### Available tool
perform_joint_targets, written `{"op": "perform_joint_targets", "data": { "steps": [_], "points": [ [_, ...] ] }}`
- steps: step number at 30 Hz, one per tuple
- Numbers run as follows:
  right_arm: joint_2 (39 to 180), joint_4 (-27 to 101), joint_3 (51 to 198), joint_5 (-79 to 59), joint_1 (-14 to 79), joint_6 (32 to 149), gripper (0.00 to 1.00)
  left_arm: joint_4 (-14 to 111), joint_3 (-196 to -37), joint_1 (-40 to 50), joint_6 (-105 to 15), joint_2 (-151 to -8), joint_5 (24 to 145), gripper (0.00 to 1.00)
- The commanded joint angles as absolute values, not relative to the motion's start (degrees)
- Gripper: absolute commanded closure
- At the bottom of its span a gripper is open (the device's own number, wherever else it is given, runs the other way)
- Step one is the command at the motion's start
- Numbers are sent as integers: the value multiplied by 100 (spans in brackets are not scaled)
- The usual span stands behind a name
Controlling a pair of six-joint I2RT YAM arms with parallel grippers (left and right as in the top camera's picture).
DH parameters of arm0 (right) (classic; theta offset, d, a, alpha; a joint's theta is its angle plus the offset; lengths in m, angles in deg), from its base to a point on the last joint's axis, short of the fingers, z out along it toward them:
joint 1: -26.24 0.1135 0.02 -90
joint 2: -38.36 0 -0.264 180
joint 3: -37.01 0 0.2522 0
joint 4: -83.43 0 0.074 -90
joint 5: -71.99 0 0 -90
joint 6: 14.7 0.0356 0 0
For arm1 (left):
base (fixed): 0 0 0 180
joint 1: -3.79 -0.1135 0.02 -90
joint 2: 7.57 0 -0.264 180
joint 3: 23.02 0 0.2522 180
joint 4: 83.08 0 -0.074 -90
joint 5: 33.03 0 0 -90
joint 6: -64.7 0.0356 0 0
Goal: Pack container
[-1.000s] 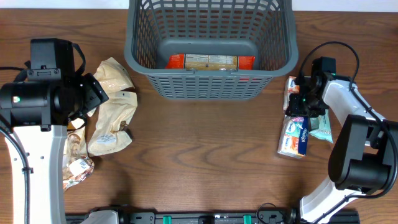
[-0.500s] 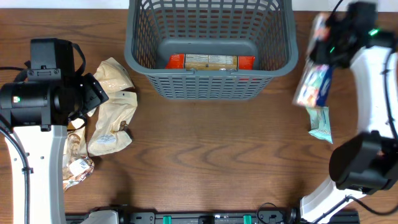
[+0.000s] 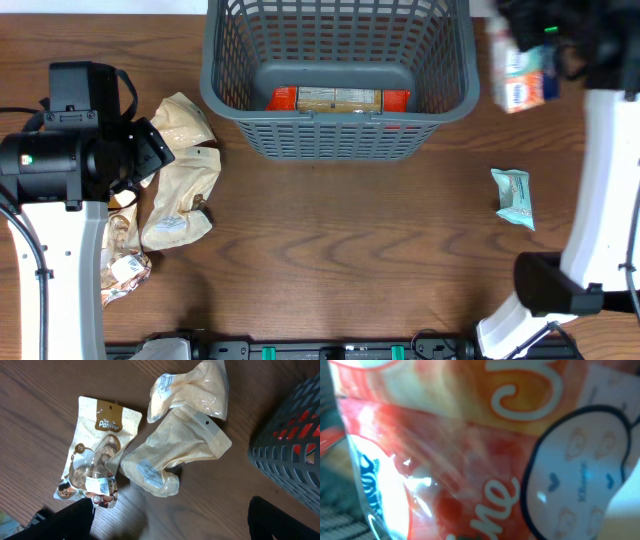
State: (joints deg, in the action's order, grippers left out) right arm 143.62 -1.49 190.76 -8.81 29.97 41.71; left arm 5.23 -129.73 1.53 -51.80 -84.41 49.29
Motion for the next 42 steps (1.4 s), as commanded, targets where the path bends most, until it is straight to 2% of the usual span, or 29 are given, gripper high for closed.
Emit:
{"op": "perform_joint_targets", "data": {
  "steps": [1,9,13,23,24,25,27,29,30,34,35,36,42],
  "points": [
    [14324,-208,19198,-569,3711,2375,99,523,-12953,125,-5084,-8478,4907,13],
    [14849,-177,19196,-591,4616,1564,99,520,-12953,125,-5084,-8478,4907,13],
    [15419,-232,19196,-549,4769,1223,99,523,-12953,125,-5084,-8478,4907,13],
    [16796,-374,19196,28,4907,1225,99,494,-12953,125,-5086,-8478,4909,13],
    [16888,-418,19196,26,4905,1306,90,485,-12953,125,-5086,-8478,4909,13],
    [16960,-451,19196,26,4905,1428,75,481,-12953,125,-5086,-8478,4909,13],
    [17030,-496,19196,26,4905,1708,51,477,-12953,125,-5086,-8478,4909,12],
    [17026,-520,19202,30,4905,1876,36,477,-12953,125,-5086,-8478,4909,13],
    [16980,-545,19222,28,4905,1968,18,477,-12953,125,-5086,-8478,4909,13],
    [16707,-746,19358,28,4892,2025,12,477,-12953,125,-5084,-8478,4909,13],
    [16608,-802,19414,28,4872,2036,4,477,-12953,125,-5084,-8478,4909,13],
    [16504,-855,19487,26,4837,2099,1,477,-12953,125,-5084,-8478,4909,13],
    [15452,-1124,19963,-51,4384,2622,1,457,-12953,125,-5084,-8478,4909,13]
  ]
}}
